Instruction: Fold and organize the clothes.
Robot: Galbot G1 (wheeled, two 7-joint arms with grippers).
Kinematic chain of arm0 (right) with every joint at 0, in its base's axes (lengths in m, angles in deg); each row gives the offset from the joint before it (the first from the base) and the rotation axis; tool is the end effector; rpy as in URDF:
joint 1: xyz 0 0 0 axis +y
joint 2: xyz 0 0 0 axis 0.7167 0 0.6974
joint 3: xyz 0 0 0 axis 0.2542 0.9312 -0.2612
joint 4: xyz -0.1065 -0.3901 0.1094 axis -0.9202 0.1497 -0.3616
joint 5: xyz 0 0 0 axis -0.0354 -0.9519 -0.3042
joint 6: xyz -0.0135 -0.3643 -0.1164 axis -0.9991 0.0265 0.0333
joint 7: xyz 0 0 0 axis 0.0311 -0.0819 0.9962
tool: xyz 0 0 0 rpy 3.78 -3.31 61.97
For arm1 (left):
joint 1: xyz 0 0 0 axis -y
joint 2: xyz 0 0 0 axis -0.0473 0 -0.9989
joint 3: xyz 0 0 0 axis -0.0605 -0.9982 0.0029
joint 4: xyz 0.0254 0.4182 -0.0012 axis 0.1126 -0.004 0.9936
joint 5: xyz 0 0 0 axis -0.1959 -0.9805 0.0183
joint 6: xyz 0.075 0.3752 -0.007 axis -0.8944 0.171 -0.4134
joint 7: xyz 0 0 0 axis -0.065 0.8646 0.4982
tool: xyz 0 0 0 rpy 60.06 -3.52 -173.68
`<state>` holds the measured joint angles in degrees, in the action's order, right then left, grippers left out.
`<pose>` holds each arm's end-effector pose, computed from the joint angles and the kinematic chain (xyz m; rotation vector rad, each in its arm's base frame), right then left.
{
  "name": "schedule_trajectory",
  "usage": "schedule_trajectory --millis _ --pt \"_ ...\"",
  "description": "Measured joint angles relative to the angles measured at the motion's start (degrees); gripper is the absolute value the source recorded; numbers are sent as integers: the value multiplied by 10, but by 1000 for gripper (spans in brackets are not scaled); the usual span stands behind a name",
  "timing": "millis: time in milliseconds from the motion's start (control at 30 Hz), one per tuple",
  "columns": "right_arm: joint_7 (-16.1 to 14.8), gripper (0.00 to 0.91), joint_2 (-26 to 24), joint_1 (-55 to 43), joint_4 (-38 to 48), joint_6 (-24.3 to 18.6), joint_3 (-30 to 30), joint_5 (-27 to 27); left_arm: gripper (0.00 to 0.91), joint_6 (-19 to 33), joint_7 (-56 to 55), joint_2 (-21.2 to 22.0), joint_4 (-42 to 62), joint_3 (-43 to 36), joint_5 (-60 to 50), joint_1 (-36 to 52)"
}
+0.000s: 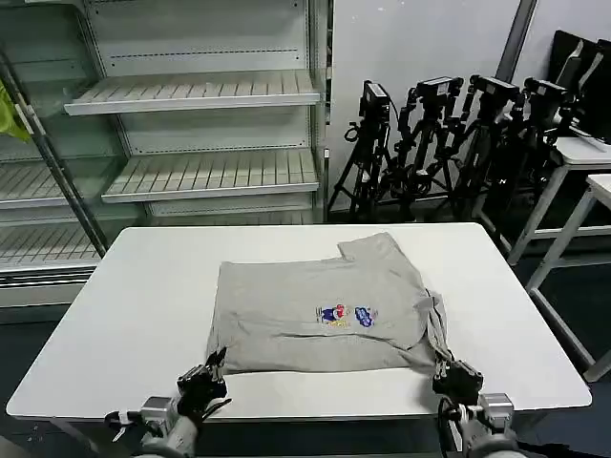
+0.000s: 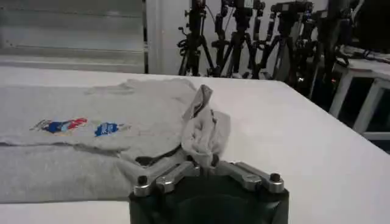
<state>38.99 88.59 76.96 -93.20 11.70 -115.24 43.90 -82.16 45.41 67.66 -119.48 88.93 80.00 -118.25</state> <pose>0.1628 -0.0747 -0.3004 0.0142 -2.7804 0.1169 0.1648 0.0362 -0.3146 -0.1183 -2.7255 0.0383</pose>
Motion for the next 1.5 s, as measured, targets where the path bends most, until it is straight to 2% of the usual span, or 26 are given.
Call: schedule_trajectory --millis 33,67,533,833,1100,1500 --pt "0 836 0 5 -6 1 -2 -1 141 -1 0 -1 -5 3 -1 -5" --pt "1 907 -1 12 -13 2 -3 -3 907 -2 0 -2 -9 6 -1 -11" --pt "4 907 -3 54 -77 7 -27 -23 907 -9 0 -19 -49 43 -3 -41" --pt "14 907 -12 10 -67 17 -39 -1 907 -14 -3 -33 -44 44 21 -4" --pt "28 907 -23 -136 33 38 -1 36 907 -33 -10 -50 20 9 61 100" --pt "24 907 -1 -394 280 41 104 62 907 -52 -29 -47 192 -64 104 307"
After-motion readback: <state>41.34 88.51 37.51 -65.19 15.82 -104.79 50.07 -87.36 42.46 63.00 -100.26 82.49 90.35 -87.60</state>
